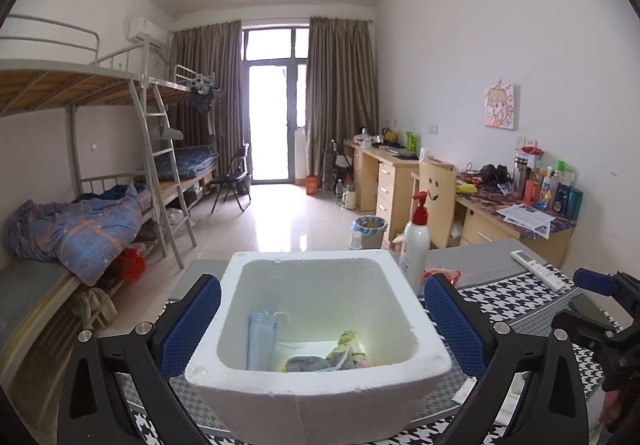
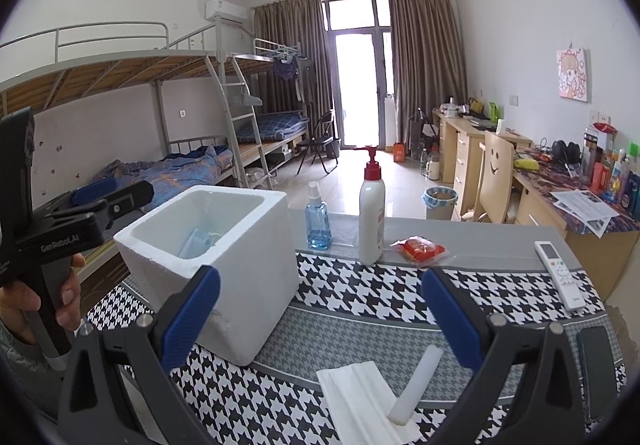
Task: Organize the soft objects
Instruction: 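Withdraw both tools from the foam box toward the white cloth and foam tube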
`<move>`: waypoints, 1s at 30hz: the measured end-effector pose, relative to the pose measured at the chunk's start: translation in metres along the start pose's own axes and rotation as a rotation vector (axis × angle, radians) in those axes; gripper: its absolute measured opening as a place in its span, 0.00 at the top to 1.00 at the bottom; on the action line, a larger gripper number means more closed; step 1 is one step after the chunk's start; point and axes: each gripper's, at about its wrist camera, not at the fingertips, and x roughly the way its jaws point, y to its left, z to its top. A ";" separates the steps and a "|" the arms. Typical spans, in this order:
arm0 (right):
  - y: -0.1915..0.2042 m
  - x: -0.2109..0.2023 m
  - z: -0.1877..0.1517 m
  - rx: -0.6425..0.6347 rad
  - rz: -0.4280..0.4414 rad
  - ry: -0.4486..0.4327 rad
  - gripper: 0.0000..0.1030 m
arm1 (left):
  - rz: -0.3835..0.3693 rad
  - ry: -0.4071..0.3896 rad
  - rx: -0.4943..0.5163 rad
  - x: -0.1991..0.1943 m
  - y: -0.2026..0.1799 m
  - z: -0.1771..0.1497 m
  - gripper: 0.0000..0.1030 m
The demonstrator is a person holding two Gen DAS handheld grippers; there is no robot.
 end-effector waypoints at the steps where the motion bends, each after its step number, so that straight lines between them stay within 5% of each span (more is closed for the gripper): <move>1: 0.000 -0.002 0.000 0.000 0.002 -0.004 0.01 | -0.005 -0.005 -0.001 -0.003 -0.002 0.000 0.01; 30: 0.003 -0.059 -0.019 -0.015 -0.007 -0.077 0.01 | -0.072 -0.059 0.013 -0.055 -0.035 -0.017 0.01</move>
